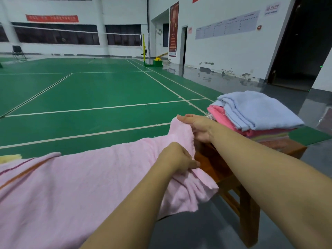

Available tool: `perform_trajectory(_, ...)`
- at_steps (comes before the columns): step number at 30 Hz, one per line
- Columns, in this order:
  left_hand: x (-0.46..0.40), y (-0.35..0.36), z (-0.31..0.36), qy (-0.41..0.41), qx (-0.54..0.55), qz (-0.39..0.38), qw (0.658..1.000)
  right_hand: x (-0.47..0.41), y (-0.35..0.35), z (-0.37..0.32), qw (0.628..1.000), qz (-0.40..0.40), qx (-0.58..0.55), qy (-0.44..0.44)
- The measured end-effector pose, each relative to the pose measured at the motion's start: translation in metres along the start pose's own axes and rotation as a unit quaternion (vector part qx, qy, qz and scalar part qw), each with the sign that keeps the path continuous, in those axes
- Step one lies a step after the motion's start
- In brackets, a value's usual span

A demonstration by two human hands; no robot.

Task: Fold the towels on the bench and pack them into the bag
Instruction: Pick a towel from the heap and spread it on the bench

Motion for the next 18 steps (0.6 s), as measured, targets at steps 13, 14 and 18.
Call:
perform_trajectory(13, 0.027, -0.049, -0.018, -0.061, 0.487, -0.085, 0.867, -0.001, 0.011, -0.012, 0.968, 0.016, 0.236, 0.088)
perform_trajectory(14, 0.028, -0.050, -0.020, -0.067, 0.478, -0.089, 0.871, 0.005, 0.012, -0.011, 0.943, -0.022, 0.304, 0.134)
perform_trajectory(18, 0.032, -0.047, -0.031, -0.069, 0.459, -0.086, 0.881, 0.012, 0.006, -0.016, 0.899, 0.013, 0.426, 0.103)
Point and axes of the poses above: each hand's wrist, its own x-axis away from the middle knuckle, its own y-axis out of the palm, z = x × y, the point moved 2 cm from there along -x, towards the middle knuckle, and after that the axes turned 7 degrees about x, right-handed, at the moved point
